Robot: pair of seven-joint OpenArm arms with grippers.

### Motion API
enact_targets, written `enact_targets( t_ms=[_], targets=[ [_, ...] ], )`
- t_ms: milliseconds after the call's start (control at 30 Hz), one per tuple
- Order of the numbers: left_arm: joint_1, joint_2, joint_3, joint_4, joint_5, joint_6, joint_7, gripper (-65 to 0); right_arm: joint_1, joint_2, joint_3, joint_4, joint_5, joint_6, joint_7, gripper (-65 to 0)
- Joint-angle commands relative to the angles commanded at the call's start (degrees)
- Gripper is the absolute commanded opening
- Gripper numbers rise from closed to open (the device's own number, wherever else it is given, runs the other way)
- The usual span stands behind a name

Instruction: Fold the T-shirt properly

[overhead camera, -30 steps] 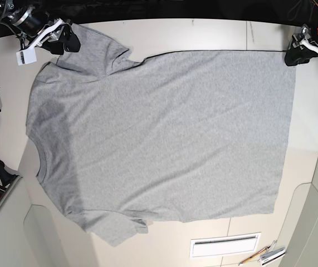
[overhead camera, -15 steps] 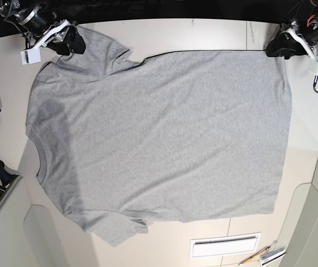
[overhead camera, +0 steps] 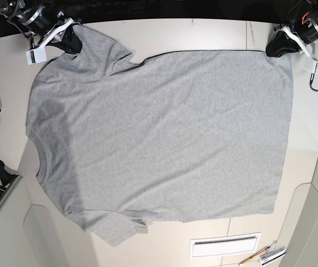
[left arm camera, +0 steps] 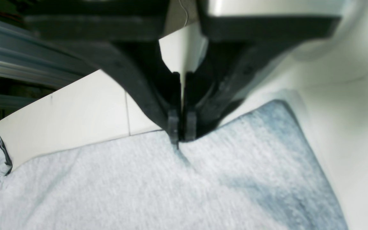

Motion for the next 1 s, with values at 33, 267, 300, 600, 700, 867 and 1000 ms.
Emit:
enact_targets(
  t_ms=[33,267,300,600,700,867,1000],
  targets=[
    [0.0,0.0,-0.33,0.22,0.0,0.0,0.0,-65.0,0.0,0.0,0.35,0.52,0.11,0.0,-0.5,-65.0],
    [0.04,0.0,-7.32,5.68,-0.02,0.0,0.74,-65.0,-0.63,-0.31,5.16,6.97,3.41,0.85,-7.48,-65.0],
    [0.04,0.0,-8.33,6.69,-0.04,0.0,1.05,-65.0,-0.63,-0.46,6.14,7.69,4.92,0.87,-9.31,-65.0],
    [-0.2,-0.02,-9.05,8.79,-0.09,0.0,1.51,-65.0,-0.59,-0.5,11.8,10.49,11.21,4.07,-11.02,-65.0],
    [-1.6,0.0,-9.05,8.87,-0.55,0.0,1.29,-65.0,-0.11,-0.61,11.78,10.49,11.45,5.14,-10.99,-65.0],
    [-5.62,-2.14,-9.05,8.87,-1.33,0.0,1.33,-65.0,0.24,-0.63,11.8,10.49,11.76,5.11,-10.99,-65.0],
    [-7.48,-3.96,-9.05,8.87,-1.38,0.0,1.27,-65.0,2.29,-0.59,11.82,10.49,11.76,5.22,-10.99,-65.0]
  ],
)
